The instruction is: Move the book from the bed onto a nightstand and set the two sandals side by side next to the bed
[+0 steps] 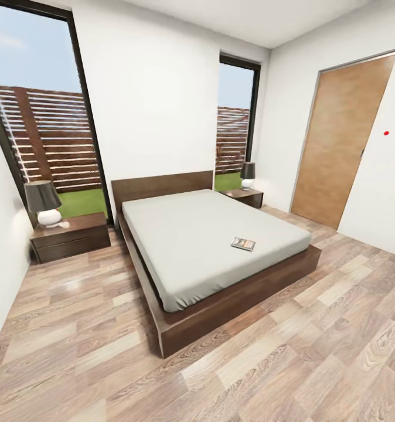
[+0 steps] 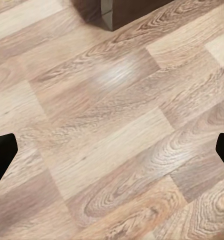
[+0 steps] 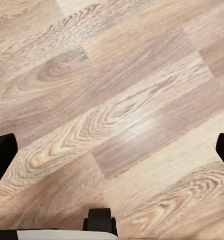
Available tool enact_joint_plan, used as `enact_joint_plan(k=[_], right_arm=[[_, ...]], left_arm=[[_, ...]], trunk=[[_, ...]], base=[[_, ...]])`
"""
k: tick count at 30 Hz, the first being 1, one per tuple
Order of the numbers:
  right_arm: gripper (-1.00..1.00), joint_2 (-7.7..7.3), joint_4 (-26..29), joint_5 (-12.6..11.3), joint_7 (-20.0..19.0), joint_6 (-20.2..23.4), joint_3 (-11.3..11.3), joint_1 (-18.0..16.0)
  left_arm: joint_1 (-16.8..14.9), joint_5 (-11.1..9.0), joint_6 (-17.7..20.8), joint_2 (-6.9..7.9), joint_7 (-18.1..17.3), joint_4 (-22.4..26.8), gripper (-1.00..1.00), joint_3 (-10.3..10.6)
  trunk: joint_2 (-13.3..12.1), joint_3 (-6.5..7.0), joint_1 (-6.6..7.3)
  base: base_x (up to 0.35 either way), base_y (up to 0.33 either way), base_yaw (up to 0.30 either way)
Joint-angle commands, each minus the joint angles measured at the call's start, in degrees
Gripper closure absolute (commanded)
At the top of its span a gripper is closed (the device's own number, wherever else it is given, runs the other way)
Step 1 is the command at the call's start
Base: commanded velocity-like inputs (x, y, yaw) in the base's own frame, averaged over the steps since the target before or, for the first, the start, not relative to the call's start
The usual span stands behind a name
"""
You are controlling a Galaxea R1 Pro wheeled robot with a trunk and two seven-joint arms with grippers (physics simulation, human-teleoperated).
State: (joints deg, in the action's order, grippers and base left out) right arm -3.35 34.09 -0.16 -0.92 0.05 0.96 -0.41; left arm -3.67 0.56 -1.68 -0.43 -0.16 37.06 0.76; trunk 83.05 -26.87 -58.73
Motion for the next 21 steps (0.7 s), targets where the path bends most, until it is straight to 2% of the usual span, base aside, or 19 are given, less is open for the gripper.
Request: enact_joint_plan(k=[1,21], right_arm=[[-1.00,0.01,0.0,0.0,-0.1,0.0,0.1,0.0],[-1.00,0.01,0.0,0.0,-0.1,0.0,0.1,0.0]], left_arm=[[0.0,0.1,-0.2,0.00,0.0,0.0,-1.00,0.0],[0.0,0.1,-0.2,-0.01,0.0,0.0,-1.00,0.0]], trunk=[[0.0,-0.06,0.00],[0.0,-0.06,0.00]], base=[[0.000,0.000,-0.281],[0.000,0.000,-0.281]])
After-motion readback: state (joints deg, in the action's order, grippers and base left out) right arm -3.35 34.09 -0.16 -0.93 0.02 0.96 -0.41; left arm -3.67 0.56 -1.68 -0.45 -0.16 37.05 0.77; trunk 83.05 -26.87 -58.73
